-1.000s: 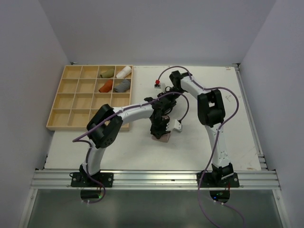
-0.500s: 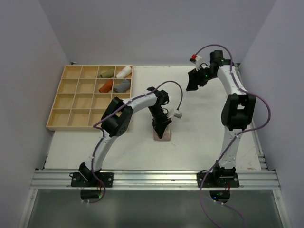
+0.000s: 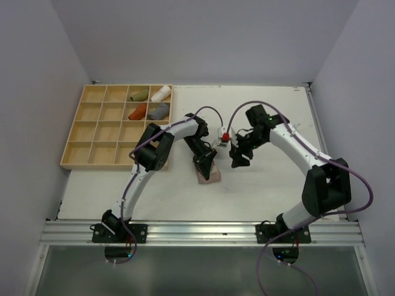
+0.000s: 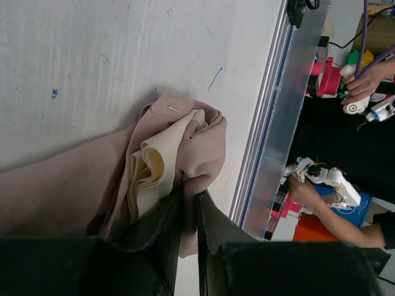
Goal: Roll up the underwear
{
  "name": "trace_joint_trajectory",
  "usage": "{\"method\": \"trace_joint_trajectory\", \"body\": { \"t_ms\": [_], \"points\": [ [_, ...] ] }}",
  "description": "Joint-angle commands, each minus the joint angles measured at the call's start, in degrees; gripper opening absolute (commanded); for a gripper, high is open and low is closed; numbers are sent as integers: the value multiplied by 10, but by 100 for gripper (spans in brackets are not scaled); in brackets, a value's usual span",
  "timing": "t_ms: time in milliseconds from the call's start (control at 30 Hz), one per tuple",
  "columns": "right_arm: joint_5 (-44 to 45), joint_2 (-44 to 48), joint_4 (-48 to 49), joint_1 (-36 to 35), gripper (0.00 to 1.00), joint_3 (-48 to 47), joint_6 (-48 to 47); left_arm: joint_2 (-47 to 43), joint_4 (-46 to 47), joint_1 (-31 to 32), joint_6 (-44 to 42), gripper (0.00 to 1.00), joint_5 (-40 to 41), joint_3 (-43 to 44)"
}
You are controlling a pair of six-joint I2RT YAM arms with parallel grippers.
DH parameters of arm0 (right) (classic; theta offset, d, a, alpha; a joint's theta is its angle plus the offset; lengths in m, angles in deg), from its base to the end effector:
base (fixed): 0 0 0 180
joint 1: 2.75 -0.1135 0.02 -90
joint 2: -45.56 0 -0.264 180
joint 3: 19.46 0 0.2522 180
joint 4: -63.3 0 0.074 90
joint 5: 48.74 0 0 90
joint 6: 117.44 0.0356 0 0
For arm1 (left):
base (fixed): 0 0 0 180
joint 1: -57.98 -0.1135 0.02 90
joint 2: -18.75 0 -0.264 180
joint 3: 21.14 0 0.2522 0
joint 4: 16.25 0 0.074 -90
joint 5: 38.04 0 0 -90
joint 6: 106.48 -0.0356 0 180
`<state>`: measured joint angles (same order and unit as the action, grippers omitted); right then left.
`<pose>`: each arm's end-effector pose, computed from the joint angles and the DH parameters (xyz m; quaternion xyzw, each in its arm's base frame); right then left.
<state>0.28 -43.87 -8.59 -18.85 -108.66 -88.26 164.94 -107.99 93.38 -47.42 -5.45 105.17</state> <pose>0.2823 0.1058 0.2805 -0.6181 0.6908 0.2644 0.2662 0.3431 -0.2806 0.0880 -0.3960 -0.7704 0.4650 0.1827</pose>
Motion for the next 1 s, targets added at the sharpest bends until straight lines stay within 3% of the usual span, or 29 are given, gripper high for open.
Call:
{"method": "trace_joint_trajectory", "body": {
  "t_ms": [0, 200, 567, 900, 967],
  "points": [
    [47, 38, 83, -74, 60, 88, -71, 90, 98, 0, -76, 20, 233, -20],
    [104, 28, 209, -170, 64, 164, -39, 103, 99, -4, -53, 20, 189, -3],
    [120, -28, 290, -216, 63, 187, -42, 110, 113, -12, -38, 20, 178, 9],
    [138, -101, 250, -239, 45, 156, -47, 110, 129, -24, -18, 25, 183, 27],
    [143, -116, 238, -239, 34, 145, -42, 105, 135, -27, -11, 26, 185, 26]
  ]
}}
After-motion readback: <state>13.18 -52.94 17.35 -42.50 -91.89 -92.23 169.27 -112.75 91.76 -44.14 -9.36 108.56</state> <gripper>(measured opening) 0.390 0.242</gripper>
